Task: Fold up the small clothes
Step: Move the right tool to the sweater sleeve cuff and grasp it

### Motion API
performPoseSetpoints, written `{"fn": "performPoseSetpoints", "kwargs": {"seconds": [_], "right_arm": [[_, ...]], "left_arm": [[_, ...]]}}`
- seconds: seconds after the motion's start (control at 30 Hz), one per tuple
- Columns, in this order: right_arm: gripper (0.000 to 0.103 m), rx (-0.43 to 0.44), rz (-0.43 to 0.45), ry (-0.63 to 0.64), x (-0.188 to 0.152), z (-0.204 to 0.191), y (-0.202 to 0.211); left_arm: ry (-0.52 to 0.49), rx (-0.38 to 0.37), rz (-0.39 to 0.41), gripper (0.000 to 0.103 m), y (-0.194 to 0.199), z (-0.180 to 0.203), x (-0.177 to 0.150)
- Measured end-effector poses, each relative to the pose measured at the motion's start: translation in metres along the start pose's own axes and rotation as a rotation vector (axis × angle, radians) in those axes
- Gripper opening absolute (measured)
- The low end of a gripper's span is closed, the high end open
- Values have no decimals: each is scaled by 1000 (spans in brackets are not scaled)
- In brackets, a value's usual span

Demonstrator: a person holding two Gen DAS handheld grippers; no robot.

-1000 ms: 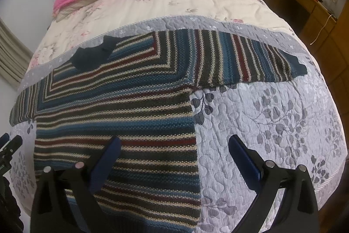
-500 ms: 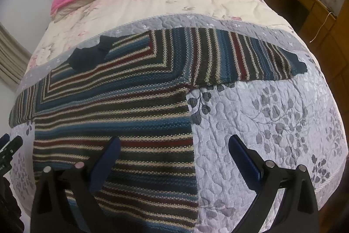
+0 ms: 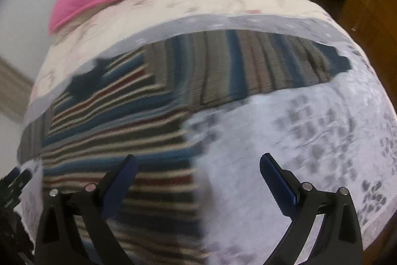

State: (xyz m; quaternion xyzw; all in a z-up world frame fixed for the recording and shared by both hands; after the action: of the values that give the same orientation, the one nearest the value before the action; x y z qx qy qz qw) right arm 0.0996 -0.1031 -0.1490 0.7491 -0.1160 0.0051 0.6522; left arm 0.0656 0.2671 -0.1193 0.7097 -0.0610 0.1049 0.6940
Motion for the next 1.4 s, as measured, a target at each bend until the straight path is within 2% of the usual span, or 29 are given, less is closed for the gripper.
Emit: {"fn": "performPoseSetpoints", "kwargs": {"seconds": [0.07,0.2,0.3,0.5,0.63,0.73,0.8,0.83,0.87,0.9,0.97,1.0,1.1,1.17,1.23,1.4], "right_arm": [[99,-26,-1,-58,25,43,-4],[98,20,-5,-185,74,123,-12],[98,-38,-23,-218,105,170,-25],[96,-33,-86,-299,139,233,-56],[90,11,-144,-384,143,257,-81],[85,76,-138,-433,147,267,-89],[79,92,-128,-440,152,271,-90],[68,84,-124,-434,153,271,-90],[52,67,-124,-425,155,274,-89],[45,53,-125,-414,155,275,-89],[20,94,-104,-406,161,277,-85],[18,117,-96,-407,163,276,-83],[17,100,-50,-383,162,267,-68],[16,111,-11,-338,162,246,-53],[15,136,22,-276,160,216,-39],[15,159,57,-46,143,106,-13]], "left_arm": [[-6,-19,22,100,-1,15,14],[-10,-45,67,100,-3,49,45],[-5,-65,82,100,-9,70,64],[-5,-70,101,100,-21,104,94],[-21,-49,108,100,-23,105,96],[-27,-24,99,100,-27,95,91],[-17,-10,87,100,-32,87,90],[-5,-4,79,100,-35,80,89],[5,-1,74,100,-37,76,89],[19,3,67,100,-40,70,88],[38,4,63,100,-42,62,90],[45,6,64,100,-43,59,91],[67,6,58,100,-46,49,93],[89,-10,45,100,-49,43,93],[109,-25,27,100,-52,34,92],[109,-31,-11,99,-57,19,84]]}}
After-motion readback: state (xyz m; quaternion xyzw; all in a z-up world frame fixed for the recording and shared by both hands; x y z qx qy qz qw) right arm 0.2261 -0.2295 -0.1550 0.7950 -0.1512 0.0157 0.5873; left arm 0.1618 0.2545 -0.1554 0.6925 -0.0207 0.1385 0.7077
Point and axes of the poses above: each gripper's, at about its wrist camera, not at the fingertips, and y roughly against the way its jaws point, z to its right, x to its top, the point moved 10 cm from there along -y, roughly the way its jaws point, and after that the axes turned 13 degrees about -z, right-handed, at the moved point
